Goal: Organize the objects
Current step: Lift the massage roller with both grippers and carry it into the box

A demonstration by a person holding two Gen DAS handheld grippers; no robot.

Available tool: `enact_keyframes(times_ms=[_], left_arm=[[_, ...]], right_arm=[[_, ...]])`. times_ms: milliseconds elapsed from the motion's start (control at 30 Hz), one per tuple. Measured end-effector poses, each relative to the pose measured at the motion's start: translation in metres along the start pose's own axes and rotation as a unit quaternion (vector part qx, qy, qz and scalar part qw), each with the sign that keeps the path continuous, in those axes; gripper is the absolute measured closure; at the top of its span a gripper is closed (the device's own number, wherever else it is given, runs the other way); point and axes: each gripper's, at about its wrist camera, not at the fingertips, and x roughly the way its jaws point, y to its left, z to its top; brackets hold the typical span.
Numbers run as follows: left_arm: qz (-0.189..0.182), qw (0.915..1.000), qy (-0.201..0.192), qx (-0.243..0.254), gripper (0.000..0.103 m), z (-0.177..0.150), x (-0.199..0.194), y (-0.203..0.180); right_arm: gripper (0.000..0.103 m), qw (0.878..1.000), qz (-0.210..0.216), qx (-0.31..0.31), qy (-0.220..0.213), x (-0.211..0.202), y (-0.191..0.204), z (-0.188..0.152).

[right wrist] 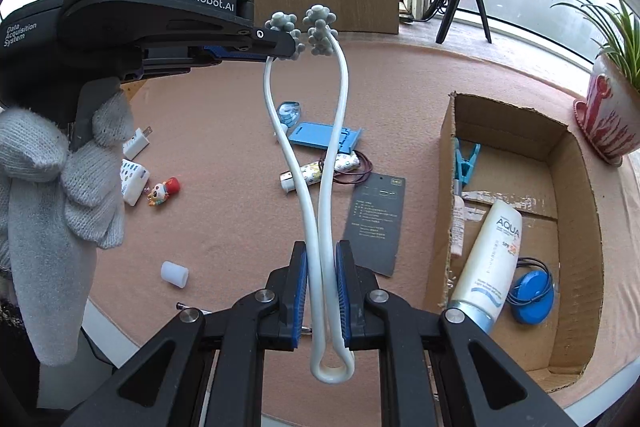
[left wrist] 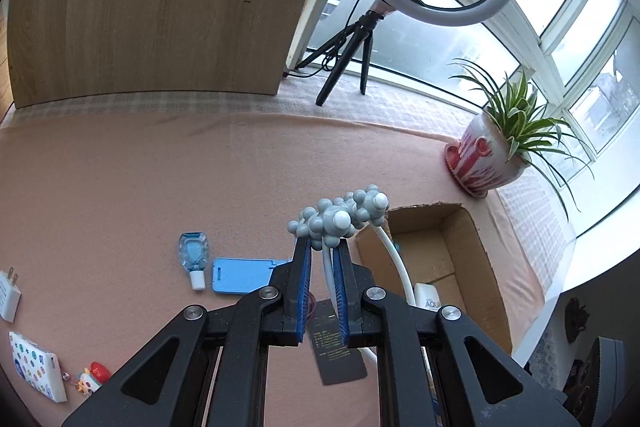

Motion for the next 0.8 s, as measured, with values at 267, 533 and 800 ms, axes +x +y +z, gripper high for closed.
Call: enact_keyframes(times_ms=[267,533,800], left_arm=[[-0.029,0.9987,0.017,0.037,0.091,0.009,0.048,-0.077],[-0.039,0.9971,0.033,0.057,0.091,0.011,0.085,-0.125],[-0.037,0.9958,0.045,0.071,0.091,0.009,0.103,-0.148]], right_arm=[[0.09,0.998,-0.033,0.046,-0.009,-0.014,-0.067,-0.012],[0.09,0.995,-0.052,0.081,-0.011,-0.021,-0.119,-0.021],[0.09,0.993,-0.056,0.106,-0.009,-0.023,-0.148,-0.03]])
